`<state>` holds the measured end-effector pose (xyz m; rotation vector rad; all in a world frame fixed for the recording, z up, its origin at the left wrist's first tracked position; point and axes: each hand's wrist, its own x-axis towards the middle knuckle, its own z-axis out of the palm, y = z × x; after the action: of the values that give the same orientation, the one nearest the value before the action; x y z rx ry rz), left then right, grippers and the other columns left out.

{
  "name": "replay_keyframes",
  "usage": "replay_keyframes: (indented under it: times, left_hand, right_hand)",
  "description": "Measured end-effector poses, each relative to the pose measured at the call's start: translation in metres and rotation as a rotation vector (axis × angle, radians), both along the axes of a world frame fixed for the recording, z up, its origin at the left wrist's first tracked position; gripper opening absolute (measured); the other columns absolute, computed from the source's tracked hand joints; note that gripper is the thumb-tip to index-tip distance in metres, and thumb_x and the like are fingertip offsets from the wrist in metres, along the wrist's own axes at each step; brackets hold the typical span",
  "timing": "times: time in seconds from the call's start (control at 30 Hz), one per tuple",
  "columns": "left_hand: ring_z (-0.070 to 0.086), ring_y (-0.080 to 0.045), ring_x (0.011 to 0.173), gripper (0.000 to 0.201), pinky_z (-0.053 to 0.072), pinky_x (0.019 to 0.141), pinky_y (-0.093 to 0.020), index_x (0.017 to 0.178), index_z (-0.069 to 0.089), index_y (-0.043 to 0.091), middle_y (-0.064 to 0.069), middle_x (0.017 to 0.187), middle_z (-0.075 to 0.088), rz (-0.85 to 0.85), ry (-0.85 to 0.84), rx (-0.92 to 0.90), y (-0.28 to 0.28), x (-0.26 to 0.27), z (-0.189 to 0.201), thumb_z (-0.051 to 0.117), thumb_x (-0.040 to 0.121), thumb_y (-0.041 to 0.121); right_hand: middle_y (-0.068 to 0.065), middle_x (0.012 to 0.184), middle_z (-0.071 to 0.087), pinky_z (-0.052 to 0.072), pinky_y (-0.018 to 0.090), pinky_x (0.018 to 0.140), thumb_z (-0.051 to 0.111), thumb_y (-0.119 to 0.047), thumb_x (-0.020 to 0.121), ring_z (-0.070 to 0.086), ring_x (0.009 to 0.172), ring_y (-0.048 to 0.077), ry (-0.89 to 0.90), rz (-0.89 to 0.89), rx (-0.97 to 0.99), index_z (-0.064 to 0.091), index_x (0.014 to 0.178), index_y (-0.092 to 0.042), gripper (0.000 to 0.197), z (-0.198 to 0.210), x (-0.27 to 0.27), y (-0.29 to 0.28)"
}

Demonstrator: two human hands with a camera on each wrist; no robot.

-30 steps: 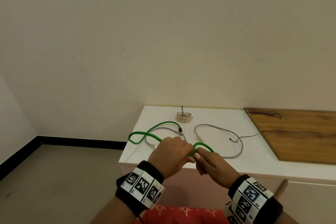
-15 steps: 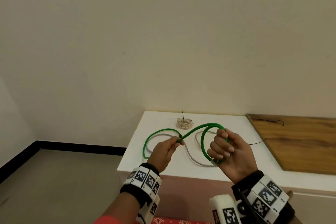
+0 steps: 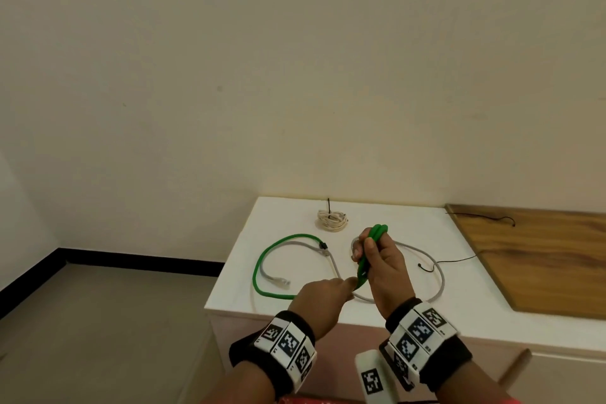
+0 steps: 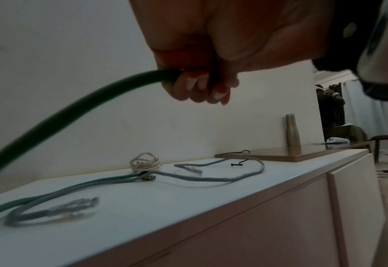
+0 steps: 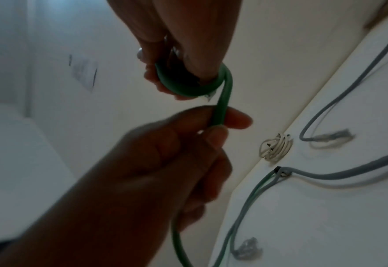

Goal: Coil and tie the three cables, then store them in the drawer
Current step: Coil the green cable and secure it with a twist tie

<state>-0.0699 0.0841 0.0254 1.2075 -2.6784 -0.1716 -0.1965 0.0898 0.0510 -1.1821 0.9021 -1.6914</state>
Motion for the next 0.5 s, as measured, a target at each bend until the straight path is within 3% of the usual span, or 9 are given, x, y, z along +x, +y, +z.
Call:
replay_keyframes:
  times: [0.03,0.13,0.23,0.37,0.4,0.47,0.5]
  left_hand:
    - [0.058,-0.037,0.098,0.037,0.045,0.079,-0.042,0.135,0.034,0.016,-0.016,0.113,0.059,-0.013,-0.004,-0.008,0.002,0.000,0.000,0.034,0.098,0.017]
    - [0.059,-0.038,0.096,0.036,0.045,0.077,-0.042,0.133,0.037,0.014,-0.016,0.115,0.058,-0.034,-0.045,-0.014,0.002,0.003,-0.001,0.035,0.097,0.017]
    - [0.057,-0.036,0.099,0.029,0.043,0.078,-0.041,0.121,0.046,0.009,-0.015,0.116,0.059,-0.008,-0.107,-0.010,0.000,0.009,0.001,0.033,0.098,0.020]
    - [0.056,-0.031,0.097,0.023,0.043,0.078,-0.040,0.109,0.051,0.007,-0.013,0.109,0.058,-0.008,-0.111,-0.033,-0.014,0.020,-0.004,0.037,0.097,0.019]
    - [0.058,-0.029,0.091,0.018,0.046,0.074,-0.038,0.104,0.054,0.007,-0.012,0.102,0.061,-0.030,-0.065,-0.045,-0.017,0.022,-0.004,0.042,0.094,0.017]
    - [0.063,-0.021,0.065,0.004,0.047,0.053,-0.026,0.082,0.060,0.012,-0.004,0.075,0.065,-0.080,-0.039,-0.112,-0.024,0.027,-0.002,0.062,0.078,0.013]
    - [0.061,-0.015,0.054,0.009,0.043,0.045,-0.019,0.072,0.059,0.017,0.002,0.064,0.063,-0.074,-0.057,-0.137,-0.029,0.029,-0.001,0.067,0.069,0.016]
  right_hand:
    - [-0.001,0.064,0.050,0.039,0.024,0.070,0.046,-0.016,0.091,0.045,0.061,0.010,0.082,-0.042,0.001,0.053,0.080,-0.017,0.013,-0.003,0.000,0.000]
    - [-0.002,0.065,0.050,0.039,0.018,0.062,0.046,-0.023,0.087,0.044,0.056,0.004,0.404,-0.158,0.005,0.049,0.075,-0.021,0.012,-0.008,0.000,0.002]
    - [-0.006,0.061,0.049,0.037,0.013,0.055,0.046,-0.013,0.093,0.047,0.055,0.005,0.700,-0.295,0.073,0.042,0.071,-0.026,0.026,-0.017,-0.010,-0.002]
    - [0.003,0.069,0.051,0.031,0.029,0.059,0.040,-0.018,0.096,0.048,0.066,0.024,1.126,-0.251,0.266,0.040,0.080,-0.014,0.016,-0.031,-0.028,-0.012]
    - [0.007,0.073,0.054,0.030,0.029,0.061,0.038,-0.020,0.096,0.051,0.071,0.027,1.228,-0.204,0.329,0.040,0.083,-0.014,0.015,-0.036,-0.031,-0.014]
    - [0.010,0.078,0.058,0.031,0.028,0.063,0.034,-0.023,0.097,0.058,0.080,0.031,1.335,-0.078,0.411,0.043,0.084,-0.017,0.017,-0.045,-0.033,-0.015]
    - [0.007,0.076,0.056,0.032,0.029,0.064,0.032,-0.024,0.098,0.058,0.082,0.032,1.356,-0.004,0.425,0.040,0.078,-0.023,0.021,-0.048,-0.031,-0.014]
